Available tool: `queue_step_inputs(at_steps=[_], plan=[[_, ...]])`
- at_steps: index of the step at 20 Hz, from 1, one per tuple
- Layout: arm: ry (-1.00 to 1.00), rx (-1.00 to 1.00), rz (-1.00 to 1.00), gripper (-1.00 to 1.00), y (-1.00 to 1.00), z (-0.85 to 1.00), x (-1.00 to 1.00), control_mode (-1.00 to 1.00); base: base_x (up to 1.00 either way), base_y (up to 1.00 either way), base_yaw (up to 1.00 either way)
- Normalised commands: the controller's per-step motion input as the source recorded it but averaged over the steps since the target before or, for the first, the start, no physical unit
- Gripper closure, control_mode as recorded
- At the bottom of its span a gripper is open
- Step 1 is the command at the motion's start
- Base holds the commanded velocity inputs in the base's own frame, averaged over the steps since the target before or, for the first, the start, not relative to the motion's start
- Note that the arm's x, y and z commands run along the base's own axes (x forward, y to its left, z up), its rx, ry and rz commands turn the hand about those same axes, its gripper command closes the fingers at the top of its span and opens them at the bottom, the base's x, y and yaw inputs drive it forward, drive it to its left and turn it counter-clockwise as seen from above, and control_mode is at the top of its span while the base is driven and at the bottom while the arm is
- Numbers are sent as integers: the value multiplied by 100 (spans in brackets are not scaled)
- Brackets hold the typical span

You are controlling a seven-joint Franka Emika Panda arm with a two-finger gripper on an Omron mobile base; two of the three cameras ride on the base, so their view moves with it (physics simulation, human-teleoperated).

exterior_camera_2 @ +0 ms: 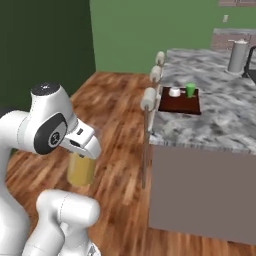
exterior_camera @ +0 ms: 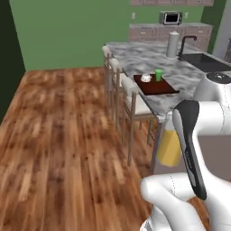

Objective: There is a tray on the dining counter. Grab the cup, mug, and pitcher and place them on the tray. The pitcher may be placed next to the tray if it cannot fit the tray.

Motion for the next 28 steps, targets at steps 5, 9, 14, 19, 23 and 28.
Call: queue_step_inputs(at_steps=[5, 9, 14, 19, 23, 28], plan=[[0, 0, 0, 100, 0, 0, 0, 100, 93, 100, -30], [0, 0, 0, 100, 0, 0, 0, 100, 63, 100, -53], [0, 0, 0, 100, 0, 0, 0, 100, 45, 95, -68], [0, 0, 0, 100, 0, 0, 0, 100, 38, 98, -67], [0, 0, 0, 100, 0, 0, 0, 100, 35, 100, -62], [0, 0, 0, 100, 0, 0, 0, 100, 28, 100, -59]])
